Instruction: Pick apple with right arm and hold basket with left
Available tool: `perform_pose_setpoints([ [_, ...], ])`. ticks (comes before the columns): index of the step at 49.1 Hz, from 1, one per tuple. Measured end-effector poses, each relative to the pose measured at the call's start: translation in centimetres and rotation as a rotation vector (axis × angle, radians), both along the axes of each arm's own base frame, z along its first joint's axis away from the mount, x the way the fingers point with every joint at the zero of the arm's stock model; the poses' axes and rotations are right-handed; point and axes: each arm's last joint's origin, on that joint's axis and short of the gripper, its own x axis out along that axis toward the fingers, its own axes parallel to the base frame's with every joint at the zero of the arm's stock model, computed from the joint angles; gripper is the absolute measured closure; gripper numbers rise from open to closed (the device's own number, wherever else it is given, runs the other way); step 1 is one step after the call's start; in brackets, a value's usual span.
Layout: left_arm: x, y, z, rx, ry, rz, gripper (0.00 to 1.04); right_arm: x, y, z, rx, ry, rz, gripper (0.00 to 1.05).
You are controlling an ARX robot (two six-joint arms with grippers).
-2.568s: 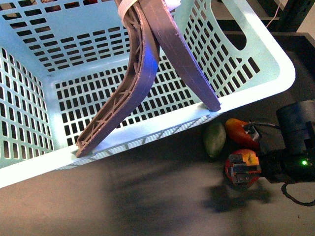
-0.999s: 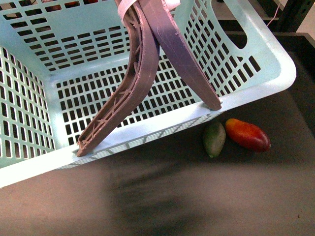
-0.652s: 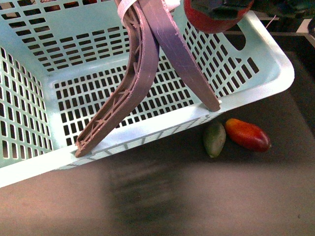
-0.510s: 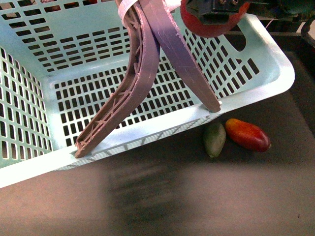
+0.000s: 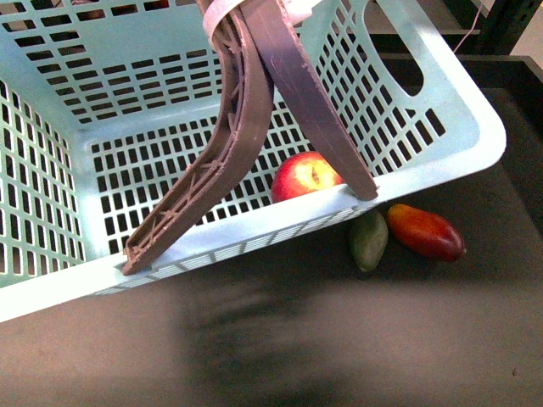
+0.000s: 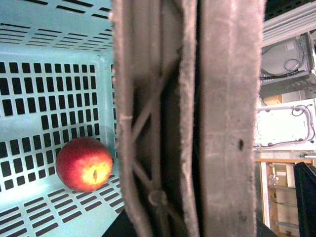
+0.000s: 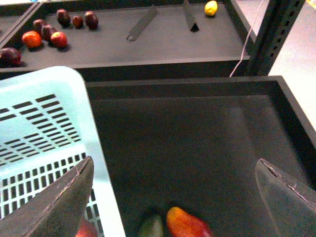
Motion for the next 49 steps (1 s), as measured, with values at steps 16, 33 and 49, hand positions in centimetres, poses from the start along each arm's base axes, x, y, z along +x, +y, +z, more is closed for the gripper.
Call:
perform_pose_setpoints([
  [16,0.0,0.0,0.0,0.000,0.000,0.002,0.90,-1.9,-1.4,-1.9,-0.018,-0.229,0.001,0.34],
  [33,0.0,0.0,0.0,-0.003,0.002,-0.001,0.90,-7.1,-4.8,-5.4,-0.042,-0.247,-0.005,0.93],
  [49,0.0,0.0,0.0,0.000,0.000,0.003,0.90,-10.5,-6.5,-7.2,-0.043,-0.250,0.010,1.03],
])
